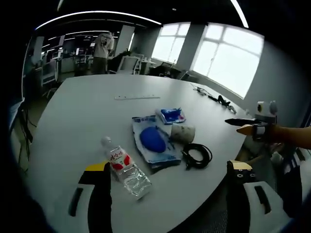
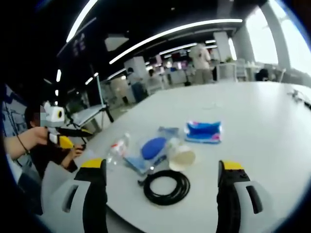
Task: Arrange the tabletop items into an orderly group along one side of the table until the central work area is clear of visible clutter.
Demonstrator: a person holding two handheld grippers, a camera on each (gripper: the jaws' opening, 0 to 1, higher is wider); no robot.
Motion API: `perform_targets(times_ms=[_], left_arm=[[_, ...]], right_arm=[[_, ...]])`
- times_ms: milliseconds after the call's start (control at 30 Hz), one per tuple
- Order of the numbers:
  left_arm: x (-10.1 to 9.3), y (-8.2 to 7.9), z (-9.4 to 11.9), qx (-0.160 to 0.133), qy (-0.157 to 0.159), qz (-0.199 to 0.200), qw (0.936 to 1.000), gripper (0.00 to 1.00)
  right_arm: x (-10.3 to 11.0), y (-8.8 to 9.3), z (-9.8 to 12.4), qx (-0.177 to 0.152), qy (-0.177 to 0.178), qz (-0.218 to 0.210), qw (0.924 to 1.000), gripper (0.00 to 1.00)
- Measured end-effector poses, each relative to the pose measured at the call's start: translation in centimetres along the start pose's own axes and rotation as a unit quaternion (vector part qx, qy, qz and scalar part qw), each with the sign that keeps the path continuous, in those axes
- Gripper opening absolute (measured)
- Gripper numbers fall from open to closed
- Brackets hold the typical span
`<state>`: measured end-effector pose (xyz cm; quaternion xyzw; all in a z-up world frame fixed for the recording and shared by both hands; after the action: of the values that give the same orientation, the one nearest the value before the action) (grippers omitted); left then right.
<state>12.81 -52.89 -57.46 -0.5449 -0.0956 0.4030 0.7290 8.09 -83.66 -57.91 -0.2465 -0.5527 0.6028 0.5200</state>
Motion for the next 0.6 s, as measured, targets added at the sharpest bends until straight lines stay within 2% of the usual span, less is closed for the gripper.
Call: perform_targets(times_ms=[133,467,600], left_arm=[[0.3,-0.3,0.2,-0.008,-0.003,0.006,0.9999,1.00],[0.7,0.1,0.0,0.002,-0.006,0.006,1.0000,1.00],[1.4,0.2,-0.8,0.011,-0.008,0.011,0.9999,1.00]], right_arm=[[0.0,0.1,-0.2,0.003,-0.001,0.000,1.0000,0.92],[0.1,0.4,-0.5,0.007,-0.006,0.001,1.0000,0.92],[0.4,0.8,-0.8,0.013,-0.012,0.004,0.9998,0.92]])
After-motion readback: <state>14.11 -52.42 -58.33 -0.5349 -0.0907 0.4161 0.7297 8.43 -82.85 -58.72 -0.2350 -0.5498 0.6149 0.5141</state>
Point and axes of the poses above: the point that each gripper's makers call its tool centre point, and the gripper's own axes: z roughly backward along the fingers, x roughly to its left, y roughly out of its underside, the point moved 5 cm from there along z, roughly backward along the fingers, and after that the axes turned 8 degrees about -x, right-handed, at the moved point
